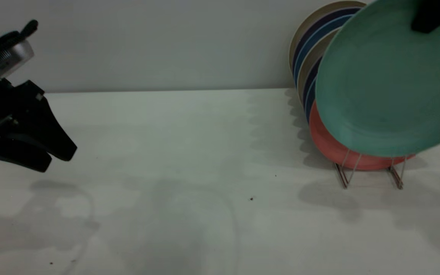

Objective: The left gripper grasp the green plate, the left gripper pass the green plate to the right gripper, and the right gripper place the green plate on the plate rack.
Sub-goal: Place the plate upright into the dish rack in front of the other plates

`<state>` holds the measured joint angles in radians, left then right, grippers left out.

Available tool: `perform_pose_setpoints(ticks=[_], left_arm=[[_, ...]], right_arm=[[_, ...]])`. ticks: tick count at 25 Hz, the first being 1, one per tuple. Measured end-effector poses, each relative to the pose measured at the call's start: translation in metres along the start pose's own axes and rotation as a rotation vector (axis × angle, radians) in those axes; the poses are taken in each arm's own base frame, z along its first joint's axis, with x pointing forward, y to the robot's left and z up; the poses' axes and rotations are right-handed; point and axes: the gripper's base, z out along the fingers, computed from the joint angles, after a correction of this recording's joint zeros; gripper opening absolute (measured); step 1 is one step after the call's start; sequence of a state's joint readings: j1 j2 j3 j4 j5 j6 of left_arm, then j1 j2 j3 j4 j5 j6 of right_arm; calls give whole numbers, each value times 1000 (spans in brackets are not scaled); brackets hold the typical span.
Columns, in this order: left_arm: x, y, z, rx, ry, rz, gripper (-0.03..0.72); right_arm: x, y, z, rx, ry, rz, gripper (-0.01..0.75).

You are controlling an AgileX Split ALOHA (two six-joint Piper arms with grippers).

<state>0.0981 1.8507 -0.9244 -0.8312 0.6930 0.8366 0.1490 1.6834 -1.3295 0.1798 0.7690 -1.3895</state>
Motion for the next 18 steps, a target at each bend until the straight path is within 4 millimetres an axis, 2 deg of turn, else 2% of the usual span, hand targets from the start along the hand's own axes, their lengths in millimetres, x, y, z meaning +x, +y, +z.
perform_pose_setpoints(ticks=[5, 8, 12, 18], left_arm=[[0, 0, 0, -2, 4, 4, 554], [0, 0, 0, -3, 5, 5, 554], [0, 0, 0, -5, 4, 6, 554], [0, 1, 0, -7, 2, 6, 554]], right_arm=[[0, -17, 1, 30, 24, -5, 87], [6, -24, -2, 49, 40, 9, 87], [15, -27, -3, 60, 72, 23, 87], [15, -30, -3, 91, 72, 33, 87]])
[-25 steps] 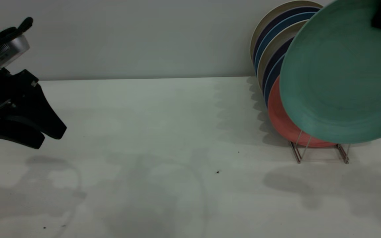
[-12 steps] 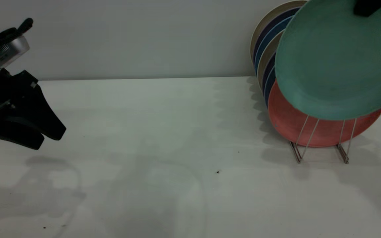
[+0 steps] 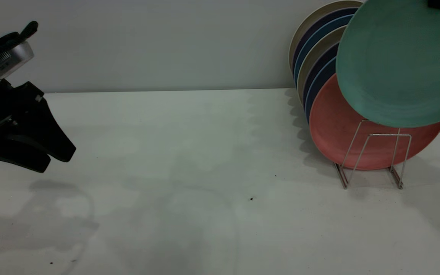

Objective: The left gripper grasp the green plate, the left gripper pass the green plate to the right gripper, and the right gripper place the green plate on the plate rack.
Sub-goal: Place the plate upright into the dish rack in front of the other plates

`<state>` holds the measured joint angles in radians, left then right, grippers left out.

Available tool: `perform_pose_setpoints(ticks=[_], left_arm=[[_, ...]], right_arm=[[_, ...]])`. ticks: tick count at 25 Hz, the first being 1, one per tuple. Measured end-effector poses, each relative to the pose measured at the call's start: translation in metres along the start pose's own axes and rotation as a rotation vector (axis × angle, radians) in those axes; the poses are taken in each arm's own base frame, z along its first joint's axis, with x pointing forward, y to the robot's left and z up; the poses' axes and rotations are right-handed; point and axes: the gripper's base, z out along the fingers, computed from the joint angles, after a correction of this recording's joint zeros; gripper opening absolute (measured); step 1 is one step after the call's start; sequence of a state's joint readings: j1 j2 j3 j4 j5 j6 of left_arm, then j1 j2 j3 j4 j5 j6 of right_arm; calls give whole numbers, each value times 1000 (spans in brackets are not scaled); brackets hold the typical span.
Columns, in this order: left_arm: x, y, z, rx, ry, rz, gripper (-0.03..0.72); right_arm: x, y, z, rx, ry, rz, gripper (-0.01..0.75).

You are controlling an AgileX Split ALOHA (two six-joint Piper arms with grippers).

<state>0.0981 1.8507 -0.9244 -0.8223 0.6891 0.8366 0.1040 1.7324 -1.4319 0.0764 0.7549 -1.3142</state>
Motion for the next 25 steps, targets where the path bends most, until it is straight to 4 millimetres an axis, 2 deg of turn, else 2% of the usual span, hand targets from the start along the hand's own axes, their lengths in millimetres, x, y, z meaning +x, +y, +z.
perform_pose_setpoints(ticks=[5, 11, 25], left_arm=[[0, 0, 0, 0, 0, 0, 554], [0, 0, 0, -2, -2, 0, 554], [-1, 1, 0, -11, -10, 0, 554]], right_arm=[[0, -1, 3, 11, -2, 2, 87], [2, 2, 20, -20, 9, 7, 87], [0, 5, 21, -55, -14, 42, 103]])
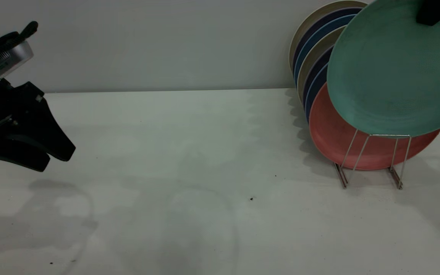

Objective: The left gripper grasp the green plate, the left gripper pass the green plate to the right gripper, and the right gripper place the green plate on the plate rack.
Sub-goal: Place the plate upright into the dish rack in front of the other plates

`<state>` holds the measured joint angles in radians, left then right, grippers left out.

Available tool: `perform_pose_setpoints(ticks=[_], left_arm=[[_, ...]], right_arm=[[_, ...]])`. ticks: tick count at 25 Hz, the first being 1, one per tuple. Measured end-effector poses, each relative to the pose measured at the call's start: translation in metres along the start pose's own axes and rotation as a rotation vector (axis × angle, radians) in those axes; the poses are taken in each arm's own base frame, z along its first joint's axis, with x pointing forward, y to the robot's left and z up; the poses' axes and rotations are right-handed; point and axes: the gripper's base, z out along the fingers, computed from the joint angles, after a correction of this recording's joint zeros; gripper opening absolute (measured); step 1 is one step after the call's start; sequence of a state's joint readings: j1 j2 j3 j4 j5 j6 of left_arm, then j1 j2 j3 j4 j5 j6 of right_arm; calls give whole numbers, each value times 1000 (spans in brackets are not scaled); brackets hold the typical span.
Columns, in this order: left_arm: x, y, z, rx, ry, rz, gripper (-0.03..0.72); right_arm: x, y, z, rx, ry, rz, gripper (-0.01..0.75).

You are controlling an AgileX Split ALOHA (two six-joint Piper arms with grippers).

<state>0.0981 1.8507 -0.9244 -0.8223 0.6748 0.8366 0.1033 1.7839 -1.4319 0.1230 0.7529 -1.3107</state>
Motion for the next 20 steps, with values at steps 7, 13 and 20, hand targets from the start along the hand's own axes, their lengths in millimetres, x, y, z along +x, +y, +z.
perform_pose_setpoints(ticks=[7, 13, 20], left_arm=[[0, 0, 0, -1, -1, 0, 554], [0, 0, 0, -3, -4, -1, 554], [0, 0, 0, -4, -4, -1, 536]], right_arm=[[-2, 2, 0, -27, -23, 31, 146], [-2, 4, 0, -48, -25, 38, 168], [-3, 6, 0, -68, -35, 54, 196]])
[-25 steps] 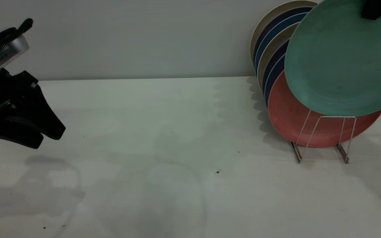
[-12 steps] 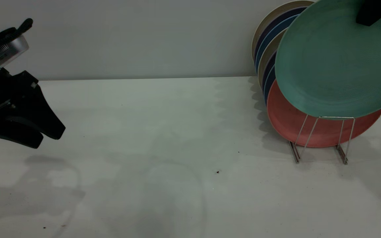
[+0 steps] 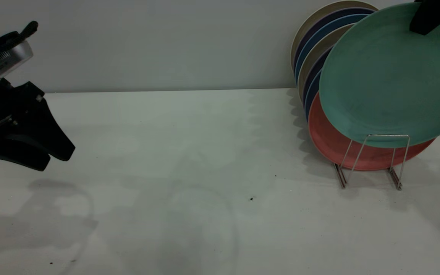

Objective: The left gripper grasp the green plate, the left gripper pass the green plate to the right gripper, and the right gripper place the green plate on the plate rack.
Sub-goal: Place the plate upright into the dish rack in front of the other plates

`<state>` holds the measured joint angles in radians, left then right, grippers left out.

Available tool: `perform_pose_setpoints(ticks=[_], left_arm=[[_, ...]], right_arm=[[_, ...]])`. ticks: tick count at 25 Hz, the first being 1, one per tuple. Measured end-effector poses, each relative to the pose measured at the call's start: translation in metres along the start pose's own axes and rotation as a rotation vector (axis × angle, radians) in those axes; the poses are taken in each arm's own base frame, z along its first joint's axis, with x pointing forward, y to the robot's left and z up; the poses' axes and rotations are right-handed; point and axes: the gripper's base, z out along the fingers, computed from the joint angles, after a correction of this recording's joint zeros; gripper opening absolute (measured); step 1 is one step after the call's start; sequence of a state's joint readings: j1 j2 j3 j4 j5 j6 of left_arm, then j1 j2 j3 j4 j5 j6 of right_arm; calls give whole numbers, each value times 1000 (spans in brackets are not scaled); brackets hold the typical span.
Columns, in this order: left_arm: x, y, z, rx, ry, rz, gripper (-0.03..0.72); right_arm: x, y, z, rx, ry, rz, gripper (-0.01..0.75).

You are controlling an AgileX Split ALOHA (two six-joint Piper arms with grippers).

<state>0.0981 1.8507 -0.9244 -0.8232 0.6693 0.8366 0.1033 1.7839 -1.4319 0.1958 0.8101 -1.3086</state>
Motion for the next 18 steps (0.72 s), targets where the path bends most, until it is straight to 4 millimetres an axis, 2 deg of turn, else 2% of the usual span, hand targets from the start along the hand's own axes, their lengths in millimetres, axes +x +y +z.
perform_pose_setpoints(ticks=[10, 18], left_arm=[[0, 0, 0, 0, 0, -1, 526], [0, 0, 0, 1, -1, -5, 526]], right_arm=[[-3, 6, 0, -69, -28, 41, 275], [-7, 13, -1, -147, -65, 144, 280]])
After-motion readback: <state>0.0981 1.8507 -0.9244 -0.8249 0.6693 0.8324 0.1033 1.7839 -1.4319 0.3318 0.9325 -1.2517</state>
